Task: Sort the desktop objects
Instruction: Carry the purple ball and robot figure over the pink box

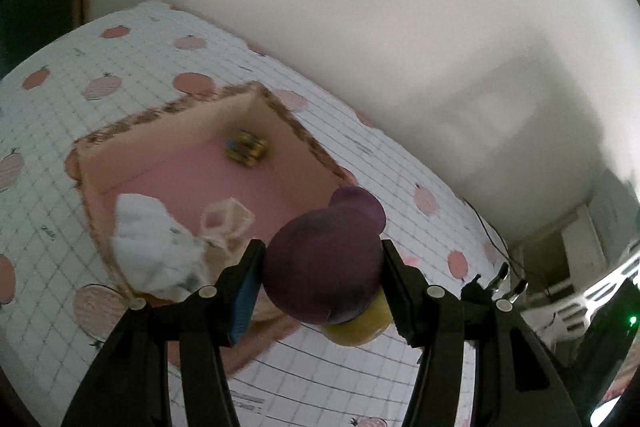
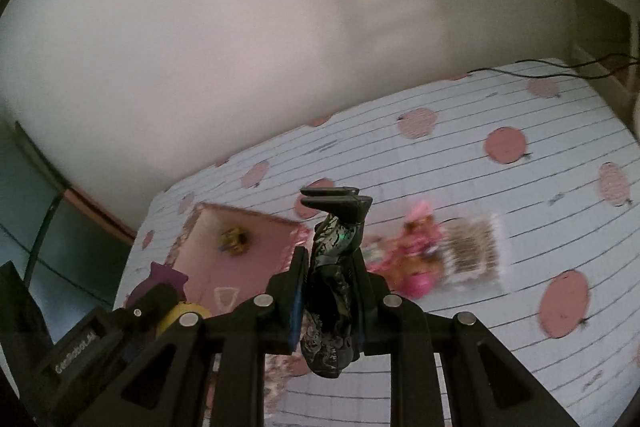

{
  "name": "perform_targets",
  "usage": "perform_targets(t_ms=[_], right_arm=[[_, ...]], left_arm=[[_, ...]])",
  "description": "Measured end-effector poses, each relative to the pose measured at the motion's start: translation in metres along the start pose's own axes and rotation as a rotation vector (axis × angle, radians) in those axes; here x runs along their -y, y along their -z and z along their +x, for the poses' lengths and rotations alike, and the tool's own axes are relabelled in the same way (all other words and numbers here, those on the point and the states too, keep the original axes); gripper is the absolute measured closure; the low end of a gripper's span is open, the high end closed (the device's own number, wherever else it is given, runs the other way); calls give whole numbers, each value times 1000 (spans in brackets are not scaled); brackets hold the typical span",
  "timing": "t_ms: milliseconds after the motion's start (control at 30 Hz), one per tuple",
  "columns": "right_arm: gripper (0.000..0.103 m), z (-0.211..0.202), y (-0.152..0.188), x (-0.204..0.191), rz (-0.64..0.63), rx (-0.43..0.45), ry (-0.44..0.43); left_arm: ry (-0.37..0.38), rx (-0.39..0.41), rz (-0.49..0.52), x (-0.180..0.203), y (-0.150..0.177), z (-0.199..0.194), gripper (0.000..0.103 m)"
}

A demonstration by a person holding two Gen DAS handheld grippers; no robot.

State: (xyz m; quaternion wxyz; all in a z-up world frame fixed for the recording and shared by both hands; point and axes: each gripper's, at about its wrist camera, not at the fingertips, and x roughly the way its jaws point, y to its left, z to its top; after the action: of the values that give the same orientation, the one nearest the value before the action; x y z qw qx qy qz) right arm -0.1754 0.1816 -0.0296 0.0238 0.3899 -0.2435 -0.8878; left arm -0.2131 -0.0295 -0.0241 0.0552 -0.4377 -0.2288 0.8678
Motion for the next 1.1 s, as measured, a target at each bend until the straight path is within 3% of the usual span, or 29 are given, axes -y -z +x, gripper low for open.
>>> perform_targets(t_ms=[500,1100], right_arm=[[82,25,30,-47,-63,-38,-83],[82,36,42,-64,-94,-56,-103]], left_arm=[[-106,47,-161,-72,-16,-22,45],[-154,53,-243,-105,-21,-23,45]])
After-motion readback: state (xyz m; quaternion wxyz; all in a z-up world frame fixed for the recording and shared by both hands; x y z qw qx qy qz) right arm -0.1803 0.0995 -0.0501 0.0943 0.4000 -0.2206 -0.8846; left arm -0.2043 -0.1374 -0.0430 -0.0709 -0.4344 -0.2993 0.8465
